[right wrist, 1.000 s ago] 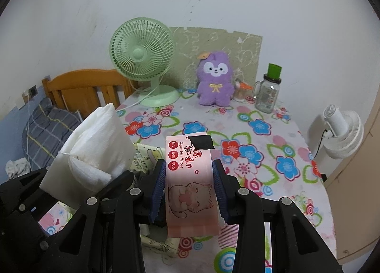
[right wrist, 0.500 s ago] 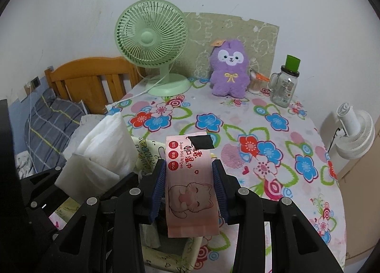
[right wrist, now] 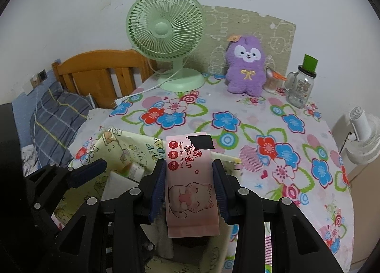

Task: Organize soft objects
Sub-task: 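Lower both held items into the fabric box and open both grippers, then withdraw both open grippers up and away from the fabric box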

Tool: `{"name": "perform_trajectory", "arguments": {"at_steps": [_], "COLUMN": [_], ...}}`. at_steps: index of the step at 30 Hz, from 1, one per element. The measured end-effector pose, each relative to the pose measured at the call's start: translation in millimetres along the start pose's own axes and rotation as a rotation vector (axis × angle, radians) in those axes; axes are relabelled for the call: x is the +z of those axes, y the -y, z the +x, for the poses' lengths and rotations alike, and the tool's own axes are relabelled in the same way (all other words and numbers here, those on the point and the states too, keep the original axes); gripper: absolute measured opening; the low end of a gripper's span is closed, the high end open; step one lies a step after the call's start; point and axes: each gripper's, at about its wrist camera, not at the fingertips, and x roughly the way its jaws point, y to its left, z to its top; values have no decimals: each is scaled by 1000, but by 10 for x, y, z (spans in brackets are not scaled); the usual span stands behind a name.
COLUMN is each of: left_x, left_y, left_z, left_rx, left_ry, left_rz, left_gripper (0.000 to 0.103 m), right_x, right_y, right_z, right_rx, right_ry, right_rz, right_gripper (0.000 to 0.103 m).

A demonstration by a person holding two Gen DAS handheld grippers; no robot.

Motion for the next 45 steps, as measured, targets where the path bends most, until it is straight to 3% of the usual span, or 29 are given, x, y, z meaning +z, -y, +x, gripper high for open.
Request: {"name": "perform_trajectory", "arguments": {"at_steps": [8, 17, 18, 20, 25, 45], "left_x": [7, -8, -12, -21, -35, -84], "left_y": [-54, -68, -65, -61, -42, 368], "left_z": [-35, -2, 6, 12, -20, -248], "left_rx": [5, 17, 18, 21, 27, 4], "left_ry": [1, -14, -18, -23, -19, 23], "left_rz": [-10, -5, -3, 1, 5, 57], "left_gripper": [78, 80, 80, 82, 86, 91], "right_x": [-26, -51, -50, -48, -64, -271], "right_y": [-95, -98, -97, -97, -94, 226], "right_z": [143, 216, 221, 227, 121, -284], "right_rx": [60, 101, 104, 92, 49, -35], "right_ry": [-37, -58, -61, -62, -17, 16], "right_rz": [-14, 9, 7, -3, -29, 5], "right_gripper": [43, 45, 48, 66, 81, 83]}}
